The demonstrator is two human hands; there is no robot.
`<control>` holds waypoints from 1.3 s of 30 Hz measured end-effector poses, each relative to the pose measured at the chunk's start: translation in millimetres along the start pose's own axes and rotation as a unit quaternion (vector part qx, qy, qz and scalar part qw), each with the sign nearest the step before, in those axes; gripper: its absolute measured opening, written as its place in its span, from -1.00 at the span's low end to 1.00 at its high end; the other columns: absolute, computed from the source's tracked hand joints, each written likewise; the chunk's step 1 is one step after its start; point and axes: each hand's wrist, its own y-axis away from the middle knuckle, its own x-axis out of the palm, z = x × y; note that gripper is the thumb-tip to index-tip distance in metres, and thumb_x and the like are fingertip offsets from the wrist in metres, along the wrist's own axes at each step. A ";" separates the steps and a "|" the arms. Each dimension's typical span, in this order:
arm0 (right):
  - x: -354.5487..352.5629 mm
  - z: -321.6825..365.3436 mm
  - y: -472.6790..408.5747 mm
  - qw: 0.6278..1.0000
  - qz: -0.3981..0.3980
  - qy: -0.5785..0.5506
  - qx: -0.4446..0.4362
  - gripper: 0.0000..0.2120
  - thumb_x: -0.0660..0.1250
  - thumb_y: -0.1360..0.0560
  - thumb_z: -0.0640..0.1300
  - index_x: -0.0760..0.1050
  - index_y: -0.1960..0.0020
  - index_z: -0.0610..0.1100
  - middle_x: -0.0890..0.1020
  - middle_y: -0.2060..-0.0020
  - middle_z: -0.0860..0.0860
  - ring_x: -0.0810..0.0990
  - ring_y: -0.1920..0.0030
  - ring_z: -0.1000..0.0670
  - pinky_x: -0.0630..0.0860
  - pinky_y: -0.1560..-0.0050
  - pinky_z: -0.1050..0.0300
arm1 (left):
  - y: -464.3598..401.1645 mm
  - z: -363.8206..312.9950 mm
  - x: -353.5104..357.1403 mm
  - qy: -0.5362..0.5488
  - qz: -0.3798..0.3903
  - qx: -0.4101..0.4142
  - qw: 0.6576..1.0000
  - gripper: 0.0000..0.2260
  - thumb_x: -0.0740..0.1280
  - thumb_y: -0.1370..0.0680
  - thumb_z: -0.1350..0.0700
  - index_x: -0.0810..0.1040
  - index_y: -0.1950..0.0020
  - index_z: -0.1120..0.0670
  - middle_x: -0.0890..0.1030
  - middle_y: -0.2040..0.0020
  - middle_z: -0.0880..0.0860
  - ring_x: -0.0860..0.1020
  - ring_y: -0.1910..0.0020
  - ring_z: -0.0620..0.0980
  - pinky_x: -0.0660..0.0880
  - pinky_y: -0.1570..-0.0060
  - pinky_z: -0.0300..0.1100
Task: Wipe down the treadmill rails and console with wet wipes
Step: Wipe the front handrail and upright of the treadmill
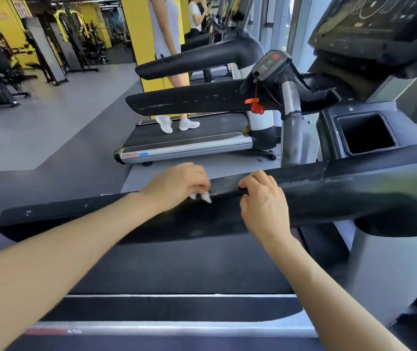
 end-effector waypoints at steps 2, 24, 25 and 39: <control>0.1 -0.6 0.2 1.000 0.001 0.003 -0.009 -0.76 0.35 -0.24 -0.48 0.55 0.17 -0.22 0.55 0.19 -0.08 0.49 0.24 -0.17 0.32 0.28 0.08 | -24.0 -21.8 13.7 0.007 -0.023 0.029 0.999 -0.88 0.31 -0.52 0.21 0.58 0.20 0.10 0.39 0.26 -0.15 0.39 0.18 -0.04 0.40 0.24 -0.04; 0.0 10.1 -2.1 0.999 0.034 0.035 -0.016 -0.80 0.34 -0.31 -0.43 0.57 0.10 -0.25 0.57 0.12 -0.09 0.49 0.17 -0.19 0.29 0.21 0.08 | 6.7 -0.1 22.6 -0.036 -0.057 0.037 0.997 -0.89 0.32 -0.49 0.28 0.53 0.18 0.09 0.45 0.21 -0.05 0.22 0.19 -0.13 0.22 0.35 -0.16; 0.9 12.5 -2.6 0.998 0.039 0.037 -0.013 -0.80 0.32 -0.33 -0.42 0.57 0.08 -0.25 0.56 0.10 -0.09 0.49 0.15 -0.18 0.28 0.20 0.09 | 18.4 10.2 17.0 -0.034 -0.053 0.032 0.998 -0.90 0.30 -0.52 0.23 0.55 0.17 0.09 0.49 0.19 -0.03 0.25 0.19 -0.13 0.26 0.36 -0.14; 2.4 30.9 1.8 0.996 0.079 0.034 0.001 -0.80 0.28 -0.40 -0.36 0.57 0.01 -0.21 0.55 0.03 -0.05 0.49 0.04 -0.14 0.22 0.12 0.13 | 4.3 7.0 4.9 0.042 -0.031 0.001 0.999 -0.89 0.32 -0.51 0.22 0.57 0.21 0.15 0.44 0.24 -0.09 0.39 0.20 -0.08 0.38 0.21 -0.12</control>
